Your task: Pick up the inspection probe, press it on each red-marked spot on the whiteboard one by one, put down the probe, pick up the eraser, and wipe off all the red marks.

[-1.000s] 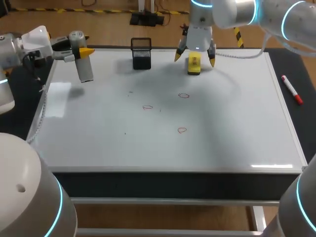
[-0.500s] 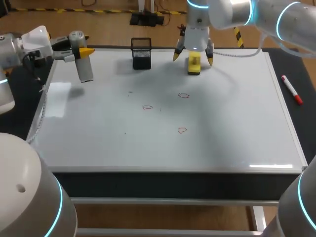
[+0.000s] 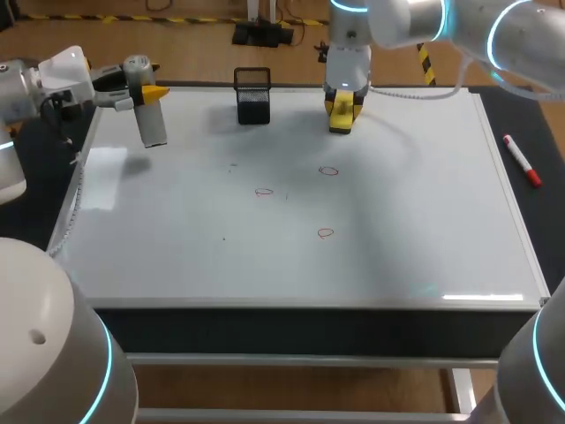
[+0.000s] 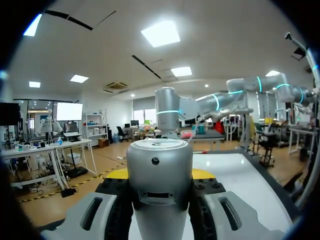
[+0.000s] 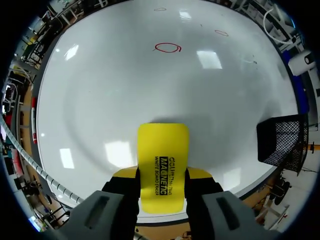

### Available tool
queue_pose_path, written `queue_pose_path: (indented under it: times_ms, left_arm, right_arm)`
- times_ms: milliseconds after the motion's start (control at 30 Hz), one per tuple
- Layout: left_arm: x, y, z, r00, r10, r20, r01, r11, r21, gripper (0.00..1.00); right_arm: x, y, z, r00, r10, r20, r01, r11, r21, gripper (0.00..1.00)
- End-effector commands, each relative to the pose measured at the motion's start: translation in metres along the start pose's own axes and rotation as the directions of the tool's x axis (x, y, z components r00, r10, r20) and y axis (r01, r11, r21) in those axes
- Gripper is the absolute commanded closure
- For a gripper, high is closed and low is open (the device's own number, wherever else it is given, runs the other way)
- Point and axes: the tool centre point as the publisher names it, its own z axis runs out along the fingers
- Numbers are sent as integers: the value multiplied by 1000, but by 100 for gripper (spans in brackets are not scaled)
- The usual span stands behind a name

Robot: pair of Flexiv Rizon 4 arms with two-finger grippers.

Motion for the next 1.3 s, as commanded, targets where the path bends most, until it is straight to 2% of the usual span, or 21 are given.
queue_pose_path:
  times_ms: [33,333,767,1300]
  left_arm:
    - [0,0,0,1000,1,0,-1,1000,1,100]
    - [0,0,0,1000,1,0,-1,1000,1,100]
    - [0,0,0,1000,1,0,-1,1000,1,100]
    - [0,0,0,1000,1,0,-1,1000,1,100]
  right_arm:
    - [3,6,-13,1000,7,-4,-7,1000,20,100]
    - [19,17,-45,993,94,-66,-92,995,39,100]
    - [71,48,-104,964,262,-35,-259,963,70,100]
    - [150,88,-118,922,387,-23,-384,920,85,100]
